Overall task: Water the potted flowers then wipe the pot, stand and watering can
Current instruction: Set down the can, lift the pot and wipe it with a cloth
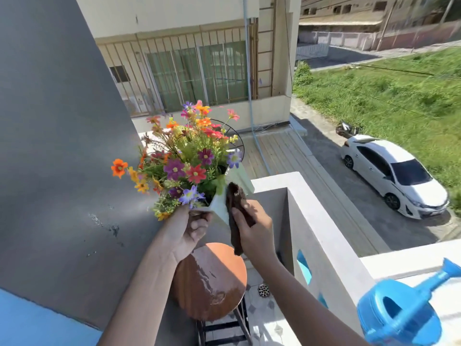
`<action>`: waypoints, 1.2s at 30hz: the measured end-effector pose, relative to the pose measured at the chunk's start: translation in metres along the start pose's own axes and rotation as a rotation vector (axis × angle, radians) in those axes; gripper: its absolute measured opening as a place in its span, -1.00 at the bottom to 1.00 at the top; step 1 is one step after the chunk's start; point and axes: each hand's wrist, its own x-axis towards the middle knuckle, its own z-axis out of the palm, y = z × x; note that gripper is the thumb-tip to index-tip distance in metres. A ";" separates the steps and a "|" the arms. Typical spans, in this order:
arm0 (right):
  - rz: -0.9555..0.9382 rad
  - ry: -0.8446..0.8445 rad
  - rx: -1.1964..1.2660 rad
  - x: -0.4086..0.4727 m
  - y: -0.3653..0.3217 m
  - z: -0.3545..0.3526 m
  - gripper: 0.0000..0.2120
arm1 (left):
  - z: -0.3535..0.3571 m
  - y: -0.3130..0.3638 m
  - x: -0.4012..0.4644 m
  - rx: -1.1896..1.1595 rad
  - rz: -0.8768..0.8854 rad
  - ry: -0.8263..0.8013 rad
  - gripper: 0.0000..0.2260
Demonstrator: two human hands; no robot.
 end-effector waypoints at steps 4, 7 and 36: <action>0.292 0.029 0.064 -0.009 0.019 -0.003 -0.92 | 0.006 -0.002 0.000 0.025 0.029 -0.006 -0.69; 0.317 0.073 0.088 -0.004 0.004 0.006 -0.87 | 0.015 -0.006 0.001 0.072 0.054 0.003 -0.69; -0.255 0.028 -0.081 0.022 -0.025 -0.004 -0.81 | 0.026 0.001 0.013 0.043 0.072 -0.064 -0.71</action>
